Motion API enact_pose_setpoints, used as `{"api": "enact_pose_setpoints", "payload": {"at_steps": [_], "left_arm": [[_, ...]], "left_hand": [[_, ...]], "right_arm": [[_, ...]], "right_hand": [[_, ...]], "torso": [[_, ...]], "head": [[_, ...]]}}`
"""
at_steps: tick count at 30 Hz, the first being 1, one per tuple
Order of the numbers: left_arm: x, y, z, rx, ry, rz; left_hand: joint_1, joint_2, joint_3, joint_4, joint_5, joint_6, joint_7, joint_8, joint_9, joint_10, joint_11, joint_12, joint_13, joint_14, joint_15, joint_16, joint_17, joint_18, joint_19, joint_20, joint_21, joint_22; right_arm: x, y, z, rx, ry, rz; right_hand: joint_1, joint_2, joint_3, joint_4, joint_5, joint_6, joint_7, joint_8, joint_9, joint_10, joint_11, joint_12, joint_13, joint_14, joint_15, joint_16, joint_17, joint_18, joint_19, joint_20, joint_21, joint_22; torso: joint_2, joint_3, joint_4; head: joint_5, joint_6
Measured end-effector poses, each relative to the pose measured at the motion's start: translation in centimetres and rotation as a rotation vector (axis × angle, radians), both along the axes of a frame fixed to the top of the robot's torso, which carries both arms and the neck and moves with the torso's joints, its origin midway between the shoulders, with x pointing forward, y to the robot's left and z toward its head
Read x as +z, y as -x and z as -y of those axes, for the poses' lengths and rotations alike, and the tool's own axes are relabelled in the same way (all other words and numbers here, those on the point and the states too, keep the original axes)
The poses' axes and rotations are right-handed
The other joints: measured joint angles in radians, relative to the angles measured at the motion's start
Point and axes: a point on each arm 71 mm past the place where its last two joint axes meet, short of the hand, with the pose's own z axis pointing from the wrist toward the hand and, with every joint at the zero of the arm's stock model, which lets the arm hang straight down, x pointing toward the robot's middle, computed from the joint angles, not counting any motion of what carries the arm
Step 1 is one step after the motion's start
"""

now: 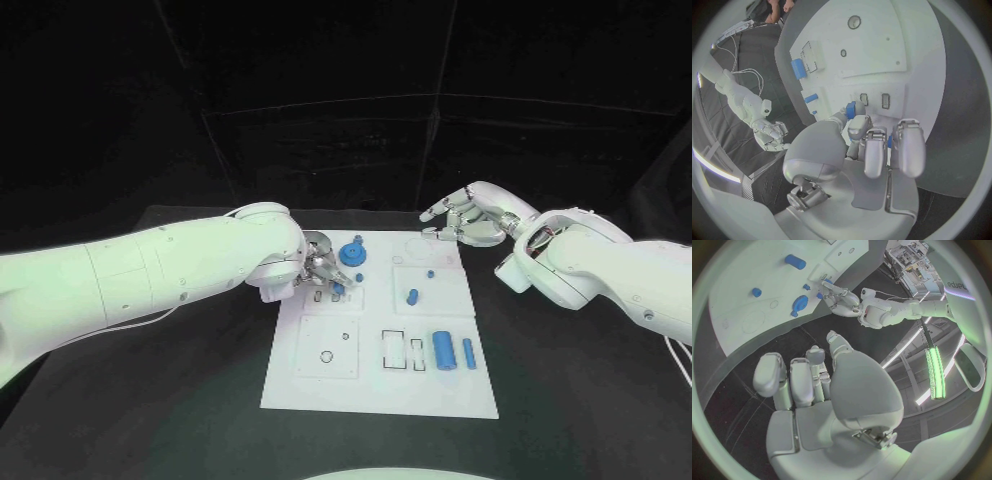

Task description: Assemble the parts on the task board

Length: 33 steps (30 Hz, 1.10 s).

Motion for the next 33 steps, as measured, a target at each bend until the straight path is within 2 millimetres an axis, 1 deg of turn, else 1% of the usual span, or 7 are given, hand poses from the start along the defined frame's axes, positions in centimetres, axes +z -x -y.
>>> {"api": "enact_pose_setpoints", "payload": {"at_steps": [2,4,10,11,19,25,33], "left_arm": [[0.0,0.1,-0.1,0.007,0.006,0.005],[0.0,0.2,-0.2,0.013,0.01,0.009],[-0.7,0.5,-0.7,0.023,0.004,0.018],[-0.8,0.6,-0.8,0.023,0.0,0.021],[-1.7,1.1,-0.6,0.008,-0.018,0.041],[-1.8,1.3,-0.3,-0.006,-0.023,0.076],[-1.8,1.3,-0.2,-0.016,-0.03,0.106]], "left_hand": [[-0.014,-0.013,0.028,0.002,0.0,0.0,0.0,0.003,0.005,0.0,0.0,0.0,-0.001,0.0,0.0,0.0,0.0,0.0,-0.001,-0.001,0.0,0.0],[-0.034,-0.026,0.078,-0.014,0.0,0.0,0.0,0.008,0.01,0.0,0.0,-0.005,-0.005,0.0,0.0,0.0,0.0,0.0,-0.002,-0.002,0.0,-0.001],[-0.049,-0.041,0.116,-0.014,0.0,0.0,0.0,0.013,0.017,0.0,0.0,-0.009,-0.01,0.0,0.0,0.0,0.0,0.0,-0.002,-0.002,0.0,-0.006],[-0.055,-0.047,0.127,-0.015,0.0,0.0,0.0,0.014,0.019,0.0,0.0,-0.009,-0.01,0.0,0.0,0.0,0.0,0.0,-0.002,-0.002,0.0,-0.006],[-0.062,-0.054,0.142,-0.018,-0.003,0.0,0.0,0.015,0.025,0.0,0.0,-0.009,-0.01,0.0,0.0,0.0,0.0,0.0,-0.002,-0.002,0.0,-0.006],[-0.067,-0.059,0.153,-0.021,-0.004,-0.001,0.002,0.019,0.024,0.0,0.0,-0.009,-0.01,0.0,0.0,0.0,0.0,0.0,-0.002,-0.002,0.0,-0.004],[-0.073,-0.065,0.164,-0.032,-0.004,-0.001,0.002,0.02,0.024,0.0,0.0,-0.009,-0.01,0.0,0.0,0.0,0.0,0.0,-0.002,-0.002,0.0,-0.004]], "right_arm": [[0.0,0.0,0.0,0.0,0.0,-0.001],[0.0,0.0,0.0,-0.001,0.001,-0.002],[-0.1,-0.1,0.2,-0.005,0.004,-0.004],[-0.1,-0.1,0.3,-0.005,0.004,-0.004],[-0.1,-0.2,0.3,-0.006,0.006,-0.005],[-0.1,-0.2,0.4,-0.005,0.006,-0.006],[-0.1,-0.2,0.4,-0.005,0.007,-0.007]], "right_hand": [[0.0,0.0,0.0,0.0,0.0,-0.002,0.002,0.0,0.0,0.0,0.0,0.0,0.0,0.0,0.0,0.0,0.0,0.0,0.0,0.0,-0.004,-0.002],[0.0,0.0,0.0,0.0,0.0,-0.004,0.004,0.0,0.0,0.0,0.0,0.0,0.0,0.0,0.0,0.0,0.0,0.0,0.0,0.0,-0.004,-0.002],[0.0,0.0,-0.003,0.003,0.0,-0.004,0.004,0.0,0.0,0.0,0.0,0.0,0.0,0.0,0.0,0.0,-0.001,0.0,0.0,0.0,-0.004,-0.002],[0.0,0.0,-0.003,0.003,0.0,-0.004,0.004,0.0,0.0,0.0,0.0,0.0,0.0,0.0,0.0,0.0,-0.001,0.0,0.0,0.0,-0.004,-0.002],[0.0,0.0,-0.003,0.003,0.0,-0.004,0.004,0.0,0.0,0.0,0.0,0.0,0.0,0.0,0.0,0.0,-0.001,0.0,0.0,0.0,-0.004,-0.002],[0.0,0.0,-0.003,0.003,0.0,-0.004,0.004,0.0,0.0,0.0,0.0,0.0,0.0,0.0,0.0,0.0,-0.001,0.0,0.0,0.0,-0.004,-0.002],[0.0,0.0,-0.003,0.003,0.0,-0.004,0.004,0.0,0.0,0.0,0.0,0.0,0.0,0.0,0.0,0.0,-0.001,0.0,0.0,0.0,-0.004,-0.003]], "torso": [[0.0,0.0003,0.0006],[0.0,0.0008,0.0014],[0.0,0.0013,0.0042],[0.0,0.0013,0.0045],[0.0,0.0013,0.0045],[0.001,0.0008,0.0023],[0.001,0.0008,0.0021]], "head": [[0.003,-0.002],[0.007,-0.004],[0.008,-0.006],[0.008,-0.006],[0.013,-0.004],[0.013,-0.002],[0.013,-0.002]]}}
